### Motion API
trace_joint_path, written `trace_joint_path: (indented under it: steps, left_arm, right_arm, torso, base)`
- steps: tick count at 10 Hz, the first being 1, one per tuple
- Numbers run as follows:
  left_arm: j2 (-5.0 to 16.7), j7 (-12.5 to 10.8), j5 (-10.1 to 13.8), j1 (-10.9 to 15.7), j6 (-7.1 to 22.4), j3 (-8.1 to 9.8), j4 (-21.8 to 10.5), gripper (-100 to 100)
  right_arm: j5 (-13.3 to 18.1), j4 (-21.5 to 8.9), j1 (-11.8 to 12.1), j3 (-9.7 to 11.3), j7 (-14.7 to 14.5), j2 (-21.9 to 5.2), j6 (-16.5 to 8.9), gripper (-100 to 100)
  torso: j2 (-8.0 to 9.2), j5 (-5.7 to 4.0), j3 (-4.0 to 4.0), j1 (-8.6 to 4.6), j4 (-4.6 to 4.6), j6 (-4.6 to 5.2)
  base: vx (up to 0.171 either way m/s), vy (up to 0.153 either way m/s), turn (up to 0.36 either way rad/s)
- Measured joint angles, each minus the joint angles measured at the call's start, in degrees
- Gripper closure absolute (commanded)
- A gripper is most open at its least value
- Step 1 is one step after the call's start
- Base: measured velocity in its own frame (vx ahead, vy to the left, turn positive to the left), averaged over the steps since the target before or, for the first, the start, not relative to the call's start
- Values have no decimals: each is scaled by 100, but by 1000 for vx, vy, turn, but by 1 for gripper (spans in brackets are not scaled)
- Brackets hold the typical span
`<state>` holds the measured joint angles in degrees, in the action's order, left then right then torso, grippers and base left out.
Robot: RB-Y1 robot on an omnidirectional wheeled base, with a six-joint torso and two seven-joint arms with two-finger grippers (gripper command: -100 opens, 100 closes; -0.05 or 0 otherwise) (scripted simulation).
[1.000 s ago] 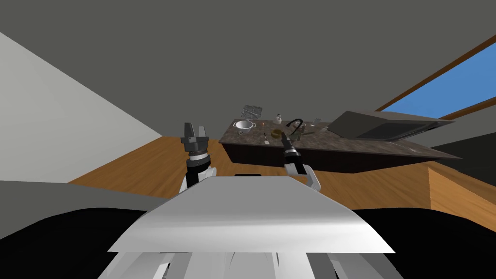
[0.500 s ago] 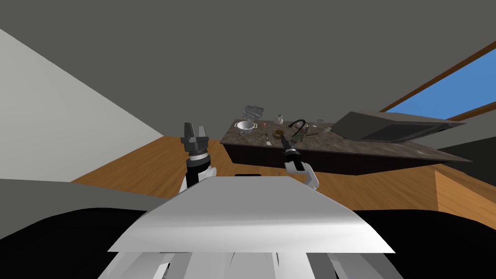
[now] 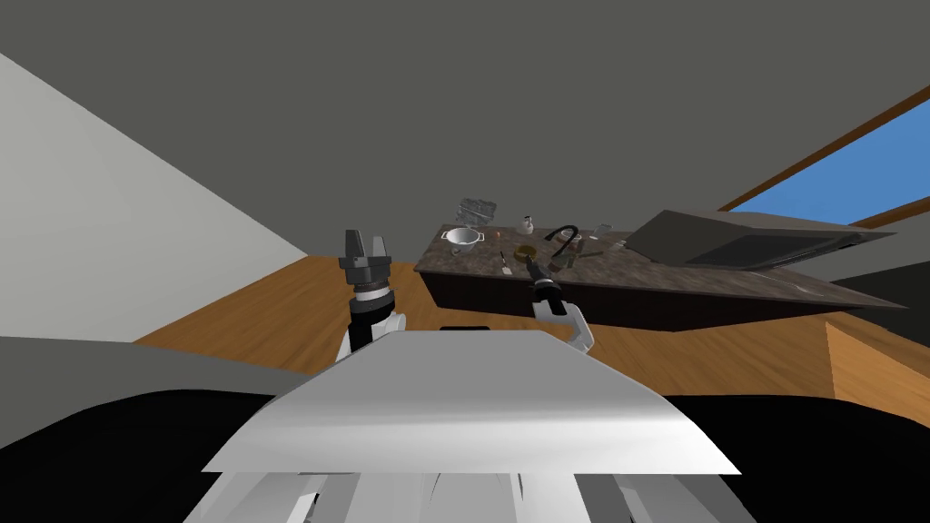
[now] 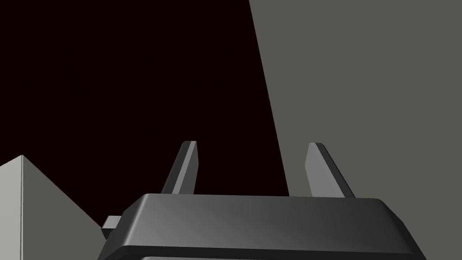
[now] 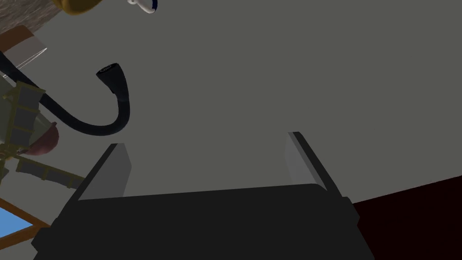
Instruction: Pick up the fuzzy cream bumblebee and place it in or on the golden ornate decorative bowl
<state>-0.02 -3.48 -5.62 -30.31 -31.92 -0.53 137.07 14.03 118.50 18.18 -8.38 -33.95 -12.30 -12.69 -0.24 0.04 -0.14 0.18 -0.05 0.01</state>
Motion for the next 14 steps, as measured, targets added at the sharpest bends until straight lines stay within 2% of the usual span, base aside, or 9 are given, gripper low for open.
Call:
trace_joint_path:
  steps: [5, 14]
  left_arm:
    - [0, 0, 0, 0, 0, 0, 0, 0]
    - [0, 0, 0, 0, 0, 0, 0, 0]
  right_arm:
    - [163, -428, -330, -104, -673, -12, -574, -100]
    - [481, -1017, -758, -152, -1890, 253, -1470, -100]
  torso:
    - [-7, -1, -4, -4, -2, 0]
    - [-5, -1, -4, -9, -2, 0]
  base:
    - [66, 33, -4]
    - [73, 28, -14]
